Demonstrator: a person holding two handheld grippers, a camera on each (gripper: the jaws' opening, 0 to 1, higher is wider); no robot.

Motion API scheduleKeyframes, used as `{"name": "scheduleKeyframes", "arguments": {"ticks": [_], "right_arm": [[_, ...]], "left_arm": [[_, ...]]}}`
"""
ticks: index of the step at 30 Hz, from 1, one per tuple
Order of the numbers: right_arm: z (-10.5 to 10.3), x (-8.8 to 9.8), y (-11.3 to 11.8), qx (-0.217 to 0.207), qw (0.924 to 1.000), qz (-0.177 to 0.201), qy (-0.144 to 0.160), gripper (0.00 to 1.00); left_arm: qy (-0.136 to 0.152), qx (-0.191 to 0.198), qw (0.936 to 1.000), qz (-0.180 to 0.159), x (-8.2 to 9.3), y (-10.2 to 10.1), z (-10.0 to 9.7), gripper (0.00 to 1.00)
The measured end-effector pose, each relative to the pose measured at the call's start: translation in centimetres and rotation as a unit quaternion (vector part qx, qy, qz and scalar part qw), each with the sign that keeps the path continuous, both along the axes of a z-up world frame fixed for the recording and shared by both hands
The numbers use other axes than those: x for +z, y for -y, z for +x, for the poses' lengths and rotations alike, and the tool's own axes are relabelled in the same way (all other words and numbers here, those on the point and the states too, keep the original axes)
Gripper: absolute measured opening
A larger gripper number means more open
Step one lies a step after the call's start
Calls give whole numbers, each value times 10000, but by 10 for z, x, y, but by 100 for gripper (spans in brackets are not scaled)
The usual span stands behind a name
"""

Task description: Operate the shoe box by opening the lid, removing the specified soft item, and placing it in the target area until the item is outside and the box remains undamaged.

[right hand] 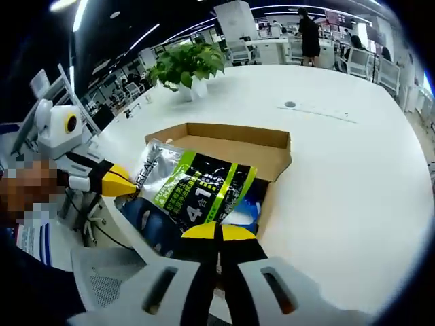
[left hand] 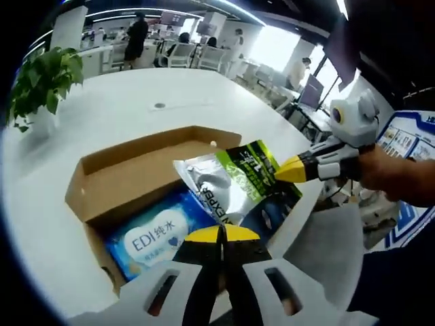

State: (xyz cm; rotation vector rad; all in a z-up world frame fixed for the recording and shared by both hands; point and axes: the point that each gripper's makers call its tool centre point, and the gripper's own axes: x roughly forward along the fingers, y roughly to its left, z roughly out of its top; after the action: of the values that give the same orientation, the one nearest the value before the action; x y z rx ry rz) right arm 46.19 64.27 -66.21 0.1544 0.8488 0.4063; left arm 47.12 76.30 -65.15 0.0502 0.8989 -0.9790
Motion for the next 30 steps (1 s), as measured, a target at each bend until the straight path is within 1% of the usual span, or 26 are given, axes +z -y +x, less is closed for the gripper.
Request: {"name": "scheduleKeyframes", "arguments": {"ticks": [6, 7, 13, 16, 17, 18, 19, 22, 26, 30], "right_arm": [[-12, -2, 35, -244, 9997, -42, -18, 0], [-13, -2, 38, -254, 9997, -47, -25, 0], [-19, -5, 72, -470, 9988, -140, -35, 0], [-20, -7, 90, -548, 9983, -204, -43, 0], [-20, -7, 92, -559, 9982, -208, -42, 0], [-20, -8, 101, -609, 9979, -216, -53, 0], [-20, -9, 103, -616, 9978, -222, -59, 0], [-21, -12, 119, -696, 9972, -265, -102, 0], [-20, -16, 138, -772, 9964, -304, -155, 0], [-19, -17, 151, -809, 9961, -312, -174, 0]], "left_arm": [[4, -207, 9998, -76, 2, 34, -6, 0], [-5, -229, 9997, -79, 1, 39, -6, 0], [-16, -461, 9989, -82, 0, 74, -11, 0], [-40, -566, 9984, -38, -4, 90, -12, 0], [-41, -654, 9978, 10, -6, 96, -14, 0], [-37, -683, 9977, 19, -7, 101, -14, 0], [-41, -690, 9976, 16, -8, 105, -13, 0], [-109, -735, 9972, 14, -12, 121, -13, 0], [-162, -803, 9966, 29, -19, 139, -13, 0], [-248, -862, 9960, 53, -25, 152, -13, 0]]}}
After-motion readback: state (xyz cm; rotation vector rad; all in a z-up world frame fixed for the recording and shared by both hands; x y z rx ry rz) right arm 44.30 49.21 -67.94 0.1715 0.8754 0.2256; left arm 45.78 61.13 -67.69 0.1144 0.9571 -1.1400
